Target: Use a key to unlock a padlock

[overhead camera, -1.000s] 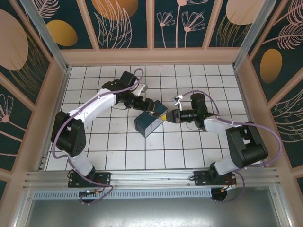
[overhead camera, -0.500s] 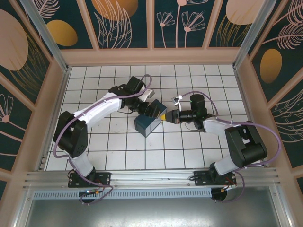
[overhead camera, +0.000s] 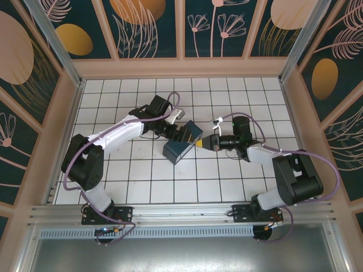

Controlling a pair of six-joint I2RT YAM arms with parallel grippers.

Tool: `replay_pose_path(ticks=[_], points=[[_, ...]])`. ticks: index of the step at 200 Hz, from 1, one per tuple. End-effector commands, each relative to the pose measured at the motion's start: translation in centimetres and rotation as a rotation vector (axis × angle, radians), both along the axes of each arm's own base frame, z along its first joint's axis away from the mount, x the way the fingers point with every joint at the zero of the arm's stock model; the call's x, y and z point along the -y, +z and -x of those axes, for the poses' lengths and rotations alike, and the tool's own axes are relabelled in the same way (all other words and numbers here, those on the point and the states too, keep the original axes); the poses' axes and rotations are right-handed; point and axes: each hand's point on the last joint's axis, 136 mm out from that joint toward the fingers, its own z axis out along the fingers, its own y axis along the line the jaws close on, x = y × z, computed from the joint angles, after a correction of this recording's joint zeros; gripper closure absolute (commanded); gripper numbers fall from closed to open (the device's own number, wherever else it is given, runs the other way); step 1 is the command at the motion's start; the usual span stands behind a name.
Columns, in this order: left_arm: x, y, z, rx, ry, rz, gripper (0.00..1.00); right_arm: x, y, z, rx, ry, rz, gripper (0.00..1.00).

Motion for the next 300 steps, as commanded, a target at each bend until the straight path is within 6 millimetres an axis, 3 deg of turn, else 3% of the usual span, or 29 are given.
replay_pose_path(ticks=[1, 28, 49, 70, 100, 134, 157, 179, 189, 211, 223, 248, 262, 273, 300], points=[[-3.7, -4.8, 0.2, -0.085, 0.071, -0.174, 0.16, 0.4, 1.1, 0.5, 0.021, 0.021, -0.042, 0.99], [-3.9, -5.1, -0.1, -0.11, 0.077, -0.169, 0.16, -0.9, 4.3, -0.5, 0.188, 0.013, -0.079, 1.0], [-4.2, -4.8, -0.5, -0.128, 0.085, -0.144, 0.16, -1.2, 2.0, -1.5, 0.33, 0.012, 0.176, 1.0], [-4.7, -5.4, -1.1, -0.151, 0.099, -0.132, 0.18, -1.3, 0.2, -1.6, 0.274, 0.09, 0.197, 0.98], [-4.5, -5.2, -1.7, -0.139, 0.103, -0.122, 0.18, -1.5, -0.3, -2.6, 0.285, 0.065, 0.219, 0.98], [-4.1, -5.2, -1.8, -0.15, 0.11, -0.096, 0.2, -1.1, -0.1, -1.5, 0.274, 0.096, 0.206, 0.97], [-5.3, -6.3, -2.3, -0.17, 0.158, -0.132, 0.23, 0.4, 0.9, -1.5, 0.156, 0.106, 0.087, 0.97], [-6.3, -6.7, -2.8, -0.175, 0.2, -0.161, 0.27, 1.1, 0.0, -2.1, 0.119, 0.073, 0.164, 0.97], [-6.6, -6.7, -3.0, -0.168, 0.212, -0.175, 0.27, 1.1, 0.9, -2.1, 0.111, 0.071, 0.138, 0.98], [-6.8, -6.4, -3.0, -0.16, 0.217, -0.181, 0.28, 0.6, 5.4, -2.4, 0.05, 0.045, -0.077, 0.98], [-6.7, -6.3, -3.0, -0.16, 0.216, -0.173, 0.28, 0.4, 6.2, -2.6, -0.024, 0.022, -0.135, 0.99], [-6.4, -6.2, -3.0, -0.161, 0.223, -0.151, 0.29, 0.0, 5.6, -2.0, -0.189, 0.006, -0.167, 1.0], [-6.5, -6.3, -3.3, -0.159, 0.239, -0.161, 0.29, 0.5, 4.4, -2.5, -0.221, -0.053, -0.096, 1.0], [-6.8, -6.4, -3.4, -0.16, 0.251, -0.176, 0.3, 1.0, 2.9, -2.9, -0.21, -0.093, 0.019, 1.0], [-6.4, -5.7, -3.7, -0.149, 0.241, -0.143, 0.29, 1.4, 2.4, -3.6, -0.135, -0.114, 0.082, 1.0]])
